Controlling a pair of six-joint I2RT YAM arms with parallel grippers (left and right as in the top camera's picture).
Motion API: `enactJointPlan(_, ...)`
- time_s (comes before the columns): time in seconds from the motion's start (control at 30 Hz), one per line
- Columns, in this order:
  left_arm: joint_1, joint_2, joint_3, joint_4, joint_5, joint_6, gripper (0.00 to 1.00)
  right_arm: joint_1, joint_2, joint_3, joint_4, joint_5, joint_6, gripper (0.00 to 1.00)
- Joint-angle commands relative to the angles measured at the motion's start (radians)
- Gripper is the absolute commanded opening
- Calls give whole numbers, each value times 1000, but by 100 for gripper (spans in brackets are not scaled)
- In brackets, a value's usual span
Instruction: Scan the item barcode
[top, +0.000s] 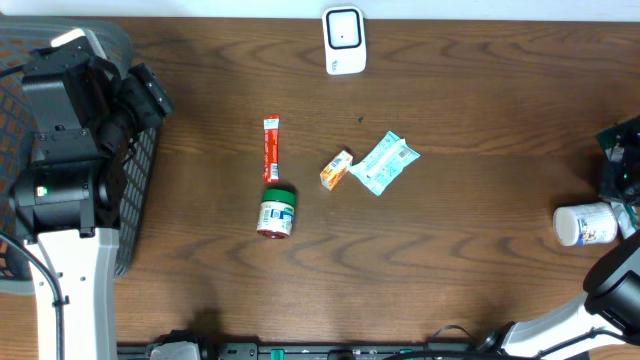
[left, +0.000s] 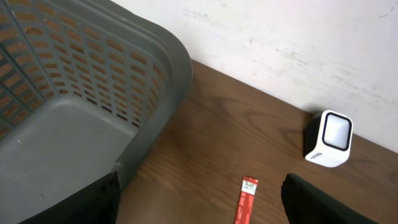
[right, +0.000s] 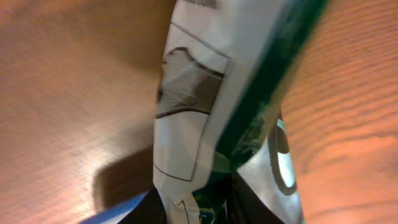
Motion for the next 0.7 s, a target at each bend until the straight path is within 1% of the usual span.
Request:
enactJointPlan(0.0, 3, 2, 8, 2, -9, -1, 82, -4, 1, -6, 3, -104, 110, 19)
enactJointPlan(0.03, 3, 2, 8, 2, -9, -1, 82, -5, 1, -6, 4, -119, 131, 17)
enactJointPlan(0.13, 3, 2, 8, 2, -9, -2, 82, -11, 1, -6, 22, -161, 148, 17)
enactJointPlan(0.17, 3, 2, 8, 2, -9, -2, 82, -15, 1, -6, 28, -161, 148, 26)
enactJointPlan(0.2, 3, 2, 8, 2, -9, -1, 82, -21, 1, -6, 32, -160, 147, 53)
enactJointPlan(0.23, 3, 2, 8, 2, -9, -2, 82, -29, 1, -6, 34, -158, 147, 66)
enactJointPlan(0.33, 3, 2, 8, 2, -9, -2, 82, -56, 1, -6, 58, -158, 147, 80)
enactJointPlan(0.4, 3, 2, 8, 2, -9, -1, 82, -74, 1, -6, 80, -174, 148, 84)
enactJointPlan(0.53, 3, 2, 8, 2, -9, -2, 82, -94, 0, -6, 95, -242, 148, 99)
enactJointPlan(0.67, 3, 2, 8, 2, -9, -2, 82, -97, -18, 5, 90, -351, 155, 99)
